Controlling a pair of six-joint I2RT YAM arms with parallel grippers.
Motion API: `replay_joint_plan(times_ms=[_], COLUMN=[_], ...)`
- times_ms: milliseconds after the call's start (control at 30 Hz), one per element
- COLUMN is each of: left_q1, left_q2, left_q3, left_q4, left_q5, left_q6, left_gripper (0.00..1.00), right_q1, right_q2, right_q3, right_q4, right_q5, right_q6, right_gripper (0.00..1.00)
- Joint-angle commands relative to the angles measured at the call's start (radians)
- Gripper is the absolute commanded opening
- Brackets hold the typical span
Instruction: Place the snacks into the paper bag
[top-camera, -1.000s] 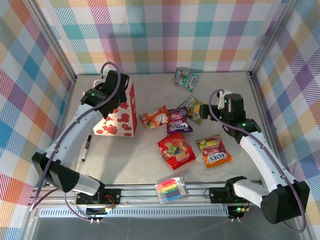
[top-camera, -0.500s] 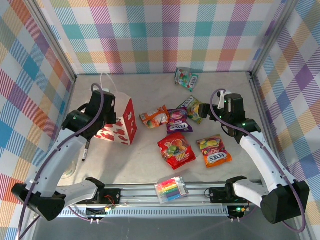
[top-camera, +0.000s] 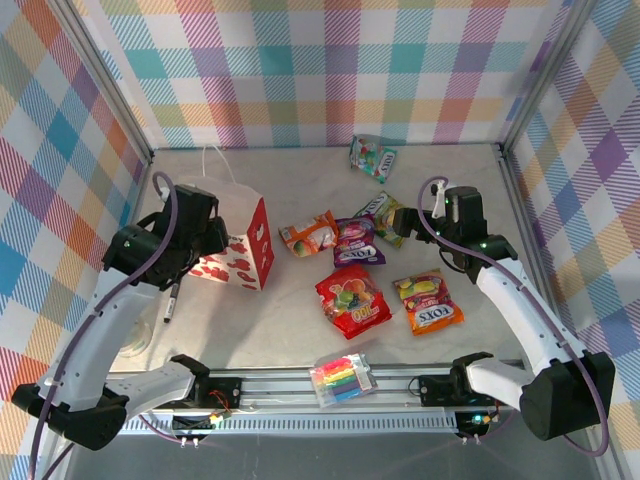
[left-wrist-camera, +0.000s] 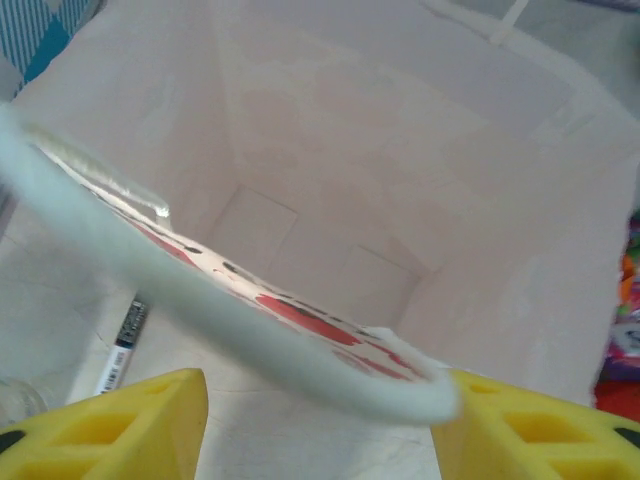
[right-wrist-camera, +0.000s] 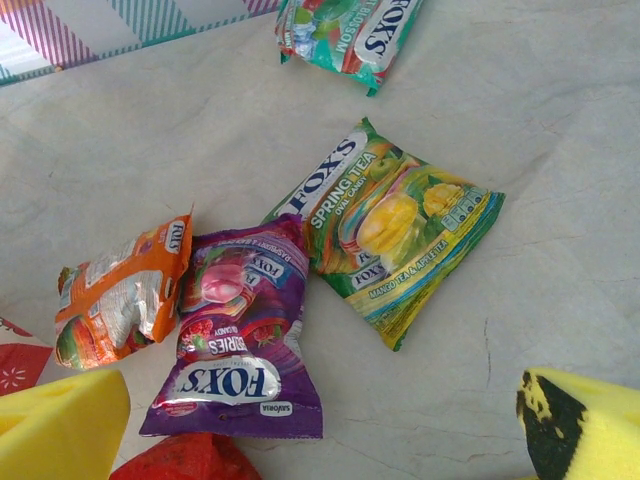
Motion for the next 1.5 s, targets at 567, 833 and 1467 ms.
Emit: replay_joint_plan(times_ms=[567, 833, 1467], left_q1=[-0.139, -0.139, -0.108], left_q2=[0.159, 0.214, 0.265], left_q3=[0.047, 0.074, 0.036], left_q4=[-0.091, -0.133, -0.092], left_q5=[-0.252, -0.279, -0.223], left_q6=[-0.529, -0.535, -0.493], left_gripper=[0.67, 0.65, 0.37], right_q1=[0.007, 0.007, 0.008], right_q2=[-0.01, -0.064, -0.033], right_q3=[-0.014, -0.084, -0.031], right_q4=[0.076, 0.082, 0.066], right_q5=[-0.011, -0.016, -0.008], right_q6=[-0.077, -0.083, -0.073], right_gripper=[0.99, 0.99, 0.99])
